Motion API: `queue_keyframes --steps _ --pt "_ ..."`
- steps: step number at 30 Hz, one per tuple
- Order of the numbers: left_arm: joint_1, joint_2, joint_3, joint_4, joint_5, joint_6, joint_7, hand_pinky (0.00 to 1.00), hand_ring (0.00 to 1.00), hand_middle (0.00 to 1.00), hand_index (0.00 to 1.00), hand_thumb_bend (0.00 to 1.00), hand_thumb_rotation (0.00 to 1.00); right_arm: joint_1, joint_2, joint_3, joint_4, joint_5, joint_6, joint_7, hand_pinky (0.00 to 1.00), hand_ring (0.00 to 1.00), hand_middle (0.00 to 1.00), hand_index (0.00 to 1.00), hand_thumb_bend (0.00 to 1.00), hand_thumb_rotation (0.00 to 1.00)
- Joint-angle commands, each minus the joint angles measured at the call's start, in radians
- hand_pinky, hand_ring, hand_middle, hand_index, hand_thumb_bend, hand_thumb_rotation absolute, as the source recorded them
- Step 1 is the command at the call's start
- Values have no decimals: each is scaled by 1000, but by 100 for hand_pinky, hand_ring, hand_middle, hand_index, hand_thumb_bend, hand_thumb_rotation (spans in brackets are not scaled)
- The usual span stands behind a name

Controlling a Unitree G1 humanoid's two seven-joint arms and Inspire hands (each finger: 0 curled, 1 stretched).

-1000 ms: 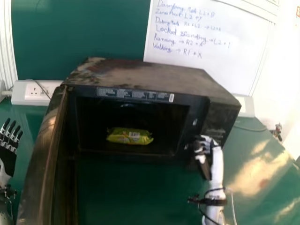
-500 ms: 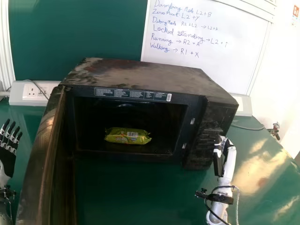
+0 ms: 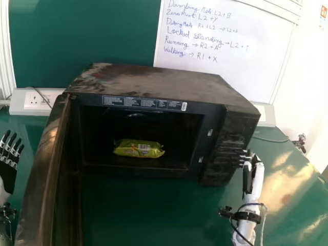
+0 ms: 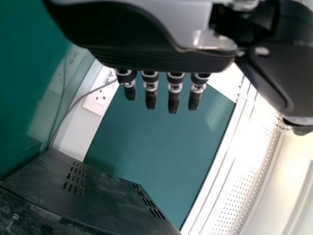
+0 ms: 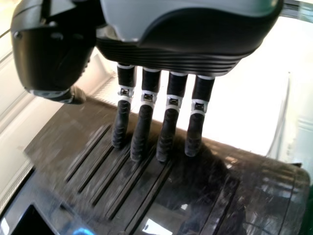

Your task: Put biscuit inside oven

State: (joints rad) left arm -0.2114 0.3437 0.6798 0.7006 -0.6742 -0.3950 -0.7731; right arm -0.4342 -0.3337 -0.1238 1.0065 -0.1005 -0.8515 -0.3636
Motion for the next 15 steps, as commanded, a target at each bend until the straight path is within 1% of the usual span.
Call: queue_keyframes --steps 1,3,4,7,9,11,13,15 --pt "46 -53 -5 28 0 -1 9 89 75 81 96 0 0 66 67 -12 44 31 34 24 39 48 58 70 49 87" --pt "48 -52 -6 25 -3 4 6 95 77 82 96 0 0 65 74 -24 40 50 45 43 39 47 57 70 46 86" --pt "50 -52 -6 22 -3 5 6 98 78 83 97 0 0 64 77 -29 37 56 51 50 38 47 56 69 44 83" --pt "49 -52 -6 24 -2 -4 -1 97 77 82 97 0 0 64 83 -42 29 74 72 71 39 46 55 69 43 75" --pt "47 -49 -3 30 -4 -4 -4 98 77 82 97 0 0 65 86 -49 24 84 80 85 39 46 55 69 43 71" --pt "46 -47 -2 35 -2 -5 1 100 78 83 97 0 0 67 88 -53 19 87 83 90 40 46 55 70 44 69" --pt "46 -46 -1 36 -2 -9 1 100 78 82 97 0 0 69 89 -54 13 85 86 90 40 46 54 70 45 70" --pt "44 -46 3 38 -12 -7 -12 94 77 82 97 0 0 71 92 -55 8 86 87 91 40 46 54 70 44 69"
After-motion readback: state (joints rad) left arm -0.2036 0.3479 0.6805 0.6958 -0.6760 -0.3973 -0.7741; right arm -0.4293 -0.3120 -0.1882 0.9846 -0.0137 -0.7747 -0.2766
